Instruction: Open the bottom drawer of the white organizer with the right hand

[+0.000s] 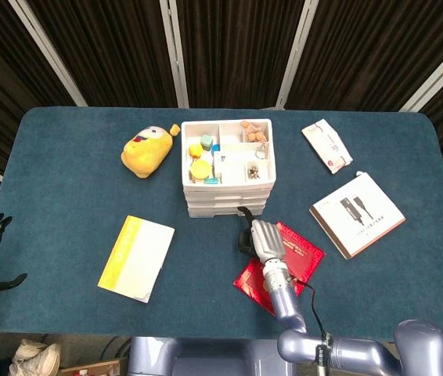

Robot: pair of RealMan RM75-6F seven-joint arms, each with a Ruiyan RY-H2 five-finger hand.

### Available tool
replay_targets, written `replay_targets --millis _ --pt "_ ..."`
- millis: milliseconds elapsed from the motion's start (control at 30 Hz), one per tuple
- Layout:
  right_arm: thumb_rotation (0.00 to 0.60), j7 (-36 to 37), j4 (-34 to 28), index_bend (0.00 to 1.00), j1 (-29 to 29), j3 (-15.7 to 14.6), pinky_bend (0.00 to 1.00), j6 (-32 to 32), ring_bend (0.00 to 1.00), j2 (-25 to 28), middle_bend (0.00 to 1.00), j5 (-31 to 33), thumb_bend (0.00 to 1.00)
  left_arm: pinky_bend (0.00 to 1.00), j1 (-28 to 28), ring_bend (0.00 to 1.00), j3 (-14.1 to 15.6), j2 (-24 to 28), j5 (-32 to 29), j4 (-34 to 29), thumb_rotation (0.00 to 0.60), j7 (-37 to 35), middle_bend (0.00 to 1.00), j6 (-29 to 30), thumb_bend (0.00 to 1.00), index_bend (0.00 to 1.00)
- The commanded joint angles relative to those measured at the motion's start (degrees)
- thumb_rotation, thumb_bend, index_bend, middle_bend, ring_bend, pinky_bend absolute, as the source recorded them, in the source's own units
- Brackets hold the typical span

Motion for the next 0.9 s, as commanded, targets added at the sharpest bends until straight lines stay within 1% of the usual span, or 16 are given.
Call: replay_targets --millis 33,167,300,400,500,567,633,733,900 --pt "0.6 0.0 0.8 0.14 0.0 0.2 0.89 -0.6 0.78 -0.4 0.78 0.4 0.68 0.02 0.0 0.0 0.1 0.0 0.0 0.0 0.6 0.0 0.0 -0.1 0.04 0.02" --pt "0.6 0.3 1.9 0.15 0.1 0.7 0.89 -1.4 0.78 -0.9 0.78 0.5 0.68 0.02 0.0 0.0 0.1 0.0 0.1 -0.1 0.6 -0.1 0.0 -0.1 0.04 0.02" --pt "0.6 0.2 2.7 0.2 0.3 1.1 0.89 -1.7 0.78 -1.4 0.78 0.5 0.68 0.02 -0.1 0.0 0.1 0.1 -0.1 -0.2 0.6 -0.2 0.0 -0.2 0.04 0.02" --pt "0.6 -0.4 3.6 0.28 0.8 1.5 0.89 -2.0 0.78 -1.9 0.78 0.6 0.68 0.02 -0.1 0.0 0.0 0.1 -0.2 -0.3 0.6 -0.3 0.0 -0.3 0.04 0.02" --pt "0.6 -1.3 4.8 0.39 1.5 2.1 0.89 -2.3 0.78 -2.6 0.78 1.1 0.68 0.02 -0.1 0.0 0.0 0.1 -0.3 -0.3 0.6 -0.3 0.0 -0.4 0.04 0.02" --pt "0.6 -1.6 5.0 0.45 1.8 2.4 0.89 -2.5 0.78 -2.9 0.78 1.3 0.68 0.02 -0.1 0.0 0.0 0.1 -0.3 -0.3 0.6 -0.3 0.0 -0.4 0.04 0.02" --pt "0.6 -1.6 4.7 0.47 1.7 2.4 0.89 -2.5 0.78 -3.1 0.78 1.1 0.68 0.02 -0.1 0.0 0.0 0.2 -0.3 -0.3 0.6 -0.4 0.0 -0.4 0.04 0.02" --pt "0.6 -1.9 3.6 0.47 1.5 1.9 0.89 -2.3 0.78 -2.9 0.78 0.8 0.68 0.02 -0.1 0.0 0.0 0.2 -0.4 -0.3 0.6 -0.6 0.0 -0.6 0.04 0.02" --pt "0.6 -3.3 0.3 0.47 0.9 0.9 0.89 -1.8 0.78 -2.2 0.78 1.1 0.68 0.02 -0.2 0.0 0.0 0.3 -0.4 -0.4 0.6 -0.6 0.0 -0.6 0.04 0.02"
